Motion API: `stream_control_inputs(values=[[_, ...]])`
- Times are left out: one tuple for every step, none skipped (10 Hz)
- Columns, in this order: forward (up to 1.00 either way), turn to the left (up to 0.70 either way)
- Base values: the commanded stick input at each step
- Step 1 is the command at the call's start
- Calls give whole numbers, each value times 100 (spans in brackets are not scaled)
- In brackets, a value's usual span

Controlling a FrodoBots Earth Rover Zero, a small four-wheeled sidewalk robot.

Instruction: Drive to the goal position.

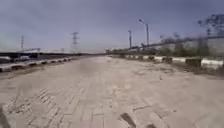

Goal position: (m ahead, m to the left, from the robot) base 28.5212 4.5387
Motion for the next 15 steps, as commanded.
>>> stream_control_inputs(values=[[100, 0], [100, 0], [100, 0], [100, 0], [100, 0], [100, 0], [100, 0], [100, 0], [100, 0], [100, 0], [100, 0], [100, 0], [100, 0], [100, 0], [100, 4]])
